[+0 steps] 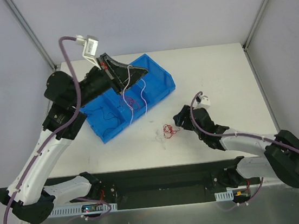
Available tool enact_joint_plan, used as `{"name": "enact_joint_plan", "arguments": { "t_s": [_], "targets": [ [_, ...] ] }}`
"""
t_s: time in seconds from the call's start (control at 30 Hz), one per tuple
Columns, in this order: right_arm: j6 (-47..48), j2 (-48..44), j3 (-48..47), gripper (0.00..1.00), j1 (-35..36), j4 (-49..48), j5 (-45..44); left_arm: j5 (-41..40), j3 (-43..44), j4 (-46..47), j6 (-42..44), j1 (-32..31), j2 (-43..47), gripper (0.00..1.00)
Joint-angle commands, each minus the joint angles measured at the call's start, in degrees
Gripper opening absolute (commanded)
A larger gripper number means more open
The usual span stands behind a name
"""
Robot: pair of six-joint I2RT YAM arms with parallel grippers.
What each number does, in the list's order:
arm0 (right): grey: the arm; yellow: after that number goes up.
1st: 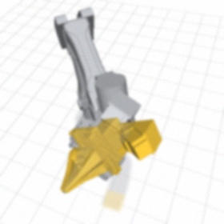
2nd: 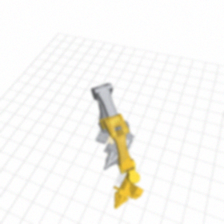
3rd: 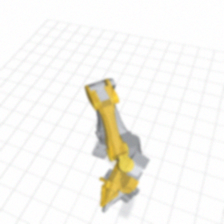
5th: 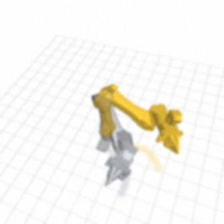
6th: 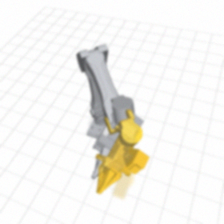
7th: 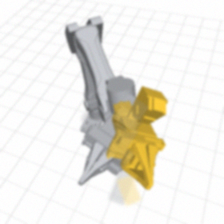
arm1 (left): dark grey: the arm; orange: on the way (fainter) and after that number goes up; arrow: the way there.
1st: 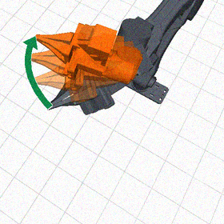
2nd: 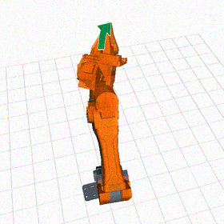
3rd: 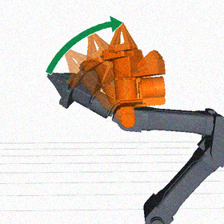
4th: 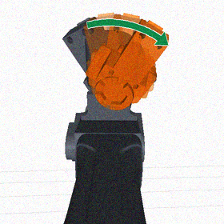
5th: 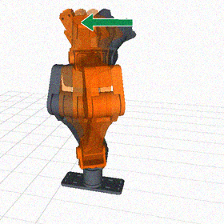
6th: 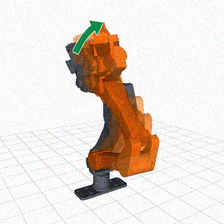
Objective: Untangle the cables
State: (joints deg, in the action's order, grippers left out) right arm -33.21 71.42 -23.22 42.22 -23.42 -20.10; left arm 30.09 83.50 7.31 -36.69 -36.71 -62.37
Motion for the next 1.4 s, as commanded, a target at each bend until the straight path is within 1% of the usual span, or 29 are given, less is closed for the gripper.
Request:
{"name": "enact_joint_plan", "arguments": {
  "t_s": [0.0,0.07,0.17,0.27,0.37,0.4,0.5,0.57,0.6,0.7,0.77,0.83,0.87,0.9,0.97,1.0,1.03,1.07,1.1,1.13,1.17,1.2,1.27,1.3,1.33,1.37],
  "targets": [
    [9.9,-9.9,0.4,0.67,0.0,1.4,4.2,-2.7,-6.2,-2.7,2.2,0.0,1.5,0.00],
    [16.1,-14.6,-0.2,0.74,0.1,1.9,8.2,-3.0,-9.1,-3.3,2.1,0.0,2.4,0.00],
    [25.6,-19.7,-5.1,0.84,0.1,7.9,18.0,-3.5,-13.2,-5.1,2.1,0.0,3.0,0.00],
    [29.1,-20.6,-10.4,0.92,0.2,9.1,31.8,-4.3,-15.9,-7.0,1.6,0.0,3.0,0.00],
    [28.6,-18.2,-14.4,0.96,1.4,4.7,41.1,-6.3,-18.4,-8.5,-0.1,0.1,3.2,0.00],
    [29.1,-17.0,-15.4,0.96,2.2,3.2,42.0,-6.8,-19.1,-8.8,-0.7,0.3,3.1,0.00],
    [32.1,-15.1,-18.1,0.97,7.2,2.7,39.3,-8.3,-19.8,-9.9,-2.2,0.8,3.1,0.00],
    [34.6,-15.6,-18.7,0.98,10.2,3.6,34.6,-8.7,-19.6,-10.6,-2.5,0.9,3.1,0.00],
    [34.8,-16.2,-18.4,0.98,10.9,3.6,32.3,-8.8,-19.6,-11.2,-2.6,1.0,3.2,0.00],
    [35.3,-17.8,-18.9,0.98,11.1,4.7,31.3,-9.3,-19.2,-12.2,-2.6,1.1,3.1,0.00],
    [37.3,-19.5,-19.8,0.98,11.2,9.3,28.3,-9.3,-18.6,-13.0,-2.3,1.2,3.1,0.00],
    [41.7,-21.7,-21.2,0.98,11.3,18.2,23.0,-9.4,-18.6,-13.5,-2.2,1.3,3.7,0.00],
    [43.0,-23.2,-21.8,0.98,11.2,21.5,18.6,-9.7,-18.6,-13.6,-2.2,1.5,3.9,0.00],
    [44.1,-24.2,-21.9,0.99,11.2,23.0,16.6,-9.9,-18.9,-13.6,-2.2,1.5,4.2,0.00],
    [44.6,-25.8,-22.6,1.00,11.2,23.2,19.5,-9.5,-19.1,-13.6,-2.7,1.5,4.3,0.00],
    [44.5,-25.6,-23.4,1.00,11.2,23.2,24.4,-9.3,-19.3,-13.6,-2.6,1.5,4.1,0.00],
    [45.3,-25.4,-24.9,0.99,11.3,25.9,27.4,-9.4,-19.3,-13.5,-2.6,1.5,3.9,0.00],
    [46.6,-25.4,-26.7,0.99,11.4,28.7,26.9,-9.7,-19.3,-13.6,-2.6,1.6,3.7,0.00],
    [48.1,-26.0,-27.8,1.00,11.5,32.4,23.8,-10.0,-19.3,-13.6,-2.6,1.6,3.6,0.00],
    [49.5,-27.3,-28.5,1.00,11.4,35.1,17.6,-10.2,-19.2,-13.6,-2.8,1.6,3.5,0.00],
    [50.3,-28.8,-28.3,0.96,11.4,36.0,13.9,-10.2,-19.1,-13.6,-3.1,1.7,3.3,0.00],
    [50.6,-30.4,-27.3,0.96,11.3,34.3,13.9,-10.0,-19.0,-13.6,-3.4,1.7,3.0,0.00],
    [48.3,-31.3,-25.7,0.96,11.2,28.6,21.4,-9.5,-18.7,-13.6,-3.9,1.7,2.3,0.00],
    [46.1,-30.0,-25.6,0.96,11.3,25.7,24.4,-9.5,-18.5,-13.6,-4.1,1.7,2.1,0.00],
    [43.3,-28.4,-25.8,0.96,11.4,22.1,25.3,-9.5,-18.4,-13.6,-4.4,1.7,1.8,0.00],
    [40.8,-26.2,-26.6,0.98,11.7,21.0,23.8,-9.5,-18.2,-13.6,-4.8,1.7,1.6,0.00]
  ]
}}
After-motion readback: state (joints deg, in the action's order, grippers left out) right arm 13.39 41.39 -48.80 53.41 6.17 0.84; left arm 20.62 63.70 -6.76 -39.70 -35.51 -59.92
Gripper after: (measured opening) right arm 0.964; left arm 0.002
